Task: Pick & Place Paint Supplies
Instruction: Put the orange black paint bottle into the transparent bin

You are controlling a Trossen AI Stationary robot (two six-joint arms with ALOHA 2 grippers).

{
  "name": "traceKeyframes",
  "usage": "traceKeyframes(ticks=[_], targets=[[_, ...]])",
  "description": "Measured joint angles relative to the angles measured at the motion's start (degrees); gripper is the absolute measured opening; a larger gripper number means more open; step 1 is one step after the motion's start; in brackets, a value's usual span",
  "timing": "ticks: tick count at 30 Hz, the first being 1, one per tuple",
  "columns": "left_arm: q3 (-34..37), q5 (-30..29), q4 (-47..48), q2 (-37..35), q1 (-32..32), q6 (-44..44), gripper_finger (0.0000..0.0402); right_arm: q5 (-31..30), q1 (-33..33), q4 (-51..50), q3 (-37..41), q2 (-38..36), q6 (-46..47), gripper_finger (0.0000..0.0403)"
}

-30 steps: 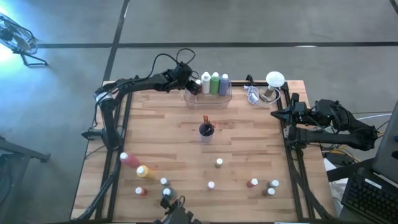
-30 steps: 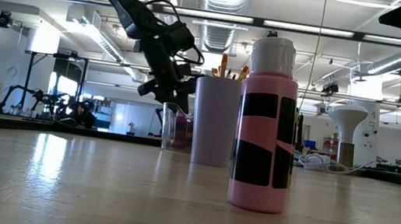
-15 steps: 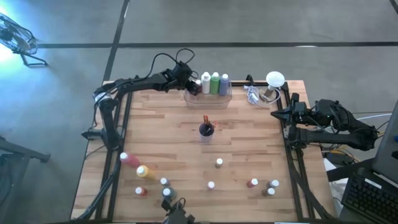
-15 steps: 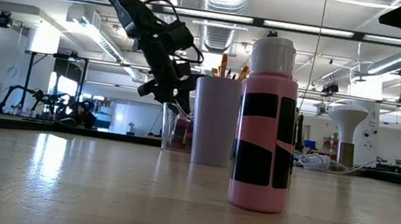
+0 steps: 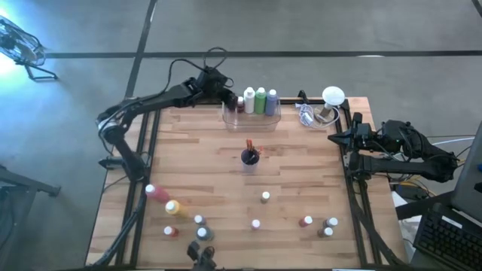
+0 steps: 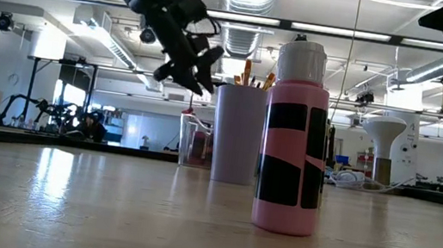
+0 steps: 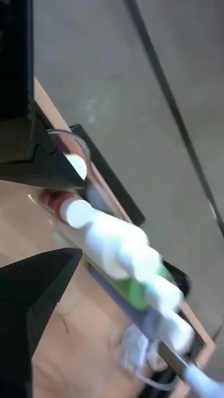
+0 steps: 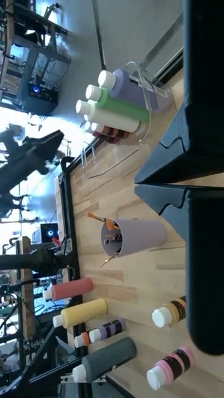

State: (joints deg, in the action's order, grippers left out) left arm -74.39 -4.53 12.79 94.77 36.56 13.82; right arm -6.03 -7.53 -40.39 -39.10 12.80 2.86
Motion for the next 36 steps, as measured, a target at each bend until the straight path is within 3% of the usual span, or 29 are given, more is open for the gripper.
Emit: traceKeyframes(ticks=[11, 18, 26, 32, 36], targets=[[-0.09, 1.97, 12.17, -14.97, -2.31, -3.29, 0.0172, 0.01, 0.00, 0.02, 0.00, 0.02, 0.05, 0.0008], [-0.15, 4.82, 22.55, -27.46, -9.95, -3.31, 0.0172, 0.01, 0.01, 0.01, 0.00, 0.02, -0.01, 0.0008], [-0.20, 3.02, 25.45, -36.08, -30.56, -2.55, 0.0170, 0.00, 0.01, 0.00, 0.00, 0.01, 0.02, 0.0008], [-0.20, -7.29, 30.29, -35.38, -50.50, -0.25, 0.0160, 0.01, 0.01, 0.01, 0.00, 0.00, 0.00, 0.0008], [-0.20, -14.21, 33.32, -33.81, -63.69, 6.42, 0.0151, 0.00, 0.01, 0.01, -0.01, 0.01, -0.01, 0.0008]])
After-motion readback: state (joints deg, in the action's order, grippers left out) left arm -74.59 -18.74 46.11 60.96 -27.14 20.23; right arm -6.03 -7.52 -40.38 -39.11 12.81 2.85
